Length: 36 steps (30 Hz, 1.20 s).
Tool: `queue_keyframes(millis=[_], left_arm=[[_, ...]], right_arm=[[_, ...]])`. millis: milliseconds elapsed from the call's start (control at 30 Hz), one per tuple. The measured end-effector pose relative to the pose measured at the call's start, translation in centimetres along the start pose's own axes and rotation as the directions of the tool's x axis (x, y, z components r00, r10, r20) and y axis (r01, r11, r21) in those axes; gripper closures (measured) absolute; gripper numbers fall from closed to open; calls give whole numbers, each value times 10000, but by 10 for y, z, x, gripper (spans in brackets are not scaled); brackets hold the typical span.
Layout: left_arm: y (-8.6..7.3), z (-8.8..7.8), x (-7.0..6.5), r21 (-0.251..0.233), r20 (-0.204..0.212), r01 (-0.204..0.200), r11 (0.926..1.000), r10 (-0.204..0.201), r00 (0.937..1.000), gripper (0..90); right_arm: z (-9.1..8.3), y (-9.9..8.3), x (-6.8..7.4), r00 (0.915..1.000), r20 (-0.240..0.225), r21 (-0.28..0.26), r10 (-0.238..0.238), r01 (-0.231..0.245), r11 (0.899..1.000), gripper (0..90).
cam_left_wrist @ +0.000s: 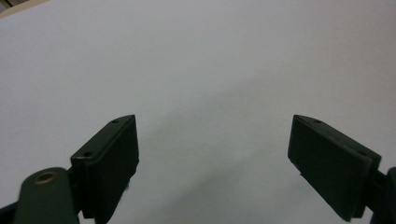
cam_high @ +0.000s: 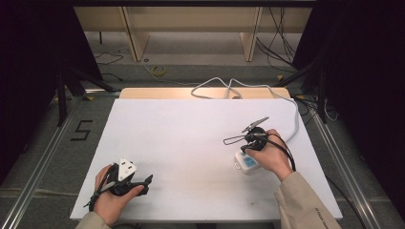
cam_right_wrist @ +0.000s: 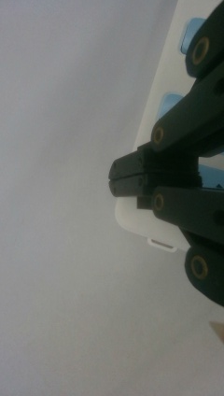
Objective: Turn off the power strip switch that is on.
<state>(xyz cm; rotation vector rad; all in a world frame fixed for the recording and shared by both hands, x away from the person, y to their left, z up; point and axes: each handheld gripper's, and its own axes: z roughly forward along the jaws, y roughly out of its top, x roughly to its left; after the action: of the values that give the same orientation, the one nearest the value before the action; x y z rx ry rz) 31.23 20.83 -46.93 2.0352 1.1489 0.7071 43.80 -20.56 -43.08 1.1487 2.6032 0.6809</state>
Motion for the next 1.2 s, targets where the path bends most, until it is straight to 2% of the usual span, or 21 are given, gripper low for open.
queue_keyframes(millis=[1200], left_arm=[[0, 0, 0, -21, 7, -9, 10000, 9, 10000, 160]], right_arm=[[7, 1, 4, 9998, 192, 384, -68, 60, 9992, 900]])
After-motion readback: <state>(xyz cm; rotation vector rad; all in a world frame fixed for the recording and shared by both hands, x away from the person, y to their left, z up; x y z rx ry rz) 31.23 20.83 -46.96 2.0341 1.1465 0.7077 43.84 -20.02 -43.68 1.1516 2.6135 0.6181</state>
